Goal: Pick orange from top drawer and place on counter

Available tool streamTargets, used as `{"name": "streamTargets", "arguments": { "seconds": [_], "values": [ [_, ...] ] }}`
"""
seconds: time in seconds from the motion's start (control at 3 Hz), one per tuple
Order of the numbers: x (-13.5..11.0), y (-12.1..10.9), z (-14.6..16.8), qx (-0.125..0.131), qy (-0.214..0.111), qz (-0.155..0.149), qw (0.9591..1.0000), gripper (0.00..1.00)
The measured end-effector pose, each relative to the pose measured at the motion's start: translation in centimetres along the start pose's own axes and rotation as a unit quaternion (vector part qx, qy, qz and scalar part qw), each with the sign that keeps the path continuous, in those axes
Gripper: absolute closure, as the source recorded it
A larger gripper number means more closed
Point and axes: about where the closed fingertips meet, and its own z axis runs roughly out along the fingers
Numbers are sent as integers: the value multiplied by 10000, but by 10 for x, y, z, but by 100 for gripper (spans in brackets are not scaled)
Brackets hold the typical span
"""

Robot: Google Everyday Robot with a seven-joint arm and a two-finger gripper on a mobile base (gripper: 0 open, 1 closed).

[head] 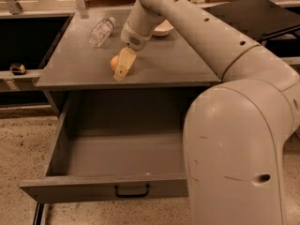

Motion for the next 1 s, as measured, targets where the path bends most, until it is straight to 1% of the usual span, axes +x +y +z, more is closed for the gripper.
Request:
{"name": "streamTargets", "arguments": {
  "seconds": [0.33, 0.67, 1.0],
  "values": [
    [4, 5, 1, 11, -168, -59, 9998, 0],
    [8, 21, -20, 184, -639, -83, 9978, 0],
    [42, 16, -28, 394, -703, 175, 9966, 0]
  ]
}}
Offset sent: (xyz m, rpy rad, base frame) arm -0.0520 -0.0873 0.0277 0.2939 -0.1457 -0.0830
